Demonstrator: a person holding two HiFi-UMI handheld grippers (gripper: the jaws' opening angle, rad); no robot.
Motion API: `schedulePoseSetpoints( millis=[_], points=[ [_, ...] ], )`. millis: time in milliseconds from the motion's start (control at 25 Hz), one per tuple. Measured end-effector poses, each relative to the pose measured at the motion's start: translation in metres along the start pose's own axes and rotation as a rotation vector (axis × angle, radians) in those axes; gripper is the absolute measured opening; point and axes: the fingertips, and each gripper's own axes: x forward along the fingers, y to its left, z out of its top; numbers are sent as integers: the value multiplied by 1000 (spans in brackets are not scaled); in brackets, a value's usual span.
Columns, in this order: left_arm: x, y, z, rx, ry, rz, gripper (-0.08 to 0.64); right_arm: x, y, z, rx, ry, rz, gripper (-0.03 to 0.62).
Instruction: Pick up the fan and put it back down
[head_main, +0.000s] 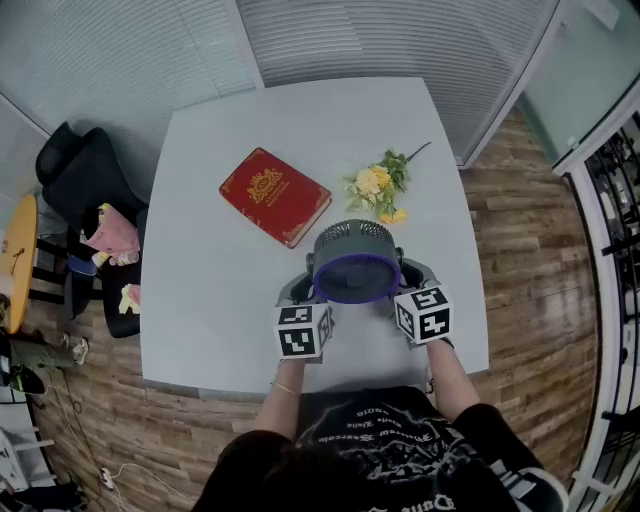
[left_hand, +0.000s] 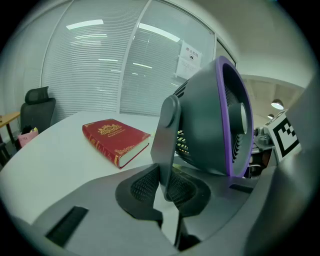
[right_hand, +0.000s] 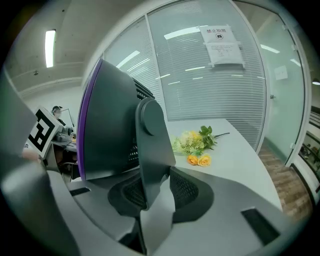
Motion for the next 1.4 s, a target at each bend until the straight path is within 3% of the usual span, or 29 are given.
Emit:
schedulePoseSetpoints(
  millis=[520,760,1400],
  points=[
    [-67,-22,-2,4,2,15,39,-59,34,0,33,-24,37,109],
    [-91,-38,-1,7,-27,3,40,-89,42,3,-2,-45,27,112],
    [-129,-49,-26,-22,-42,91,40,-110,62,-11,-110,-24,107,114]
  ],
)
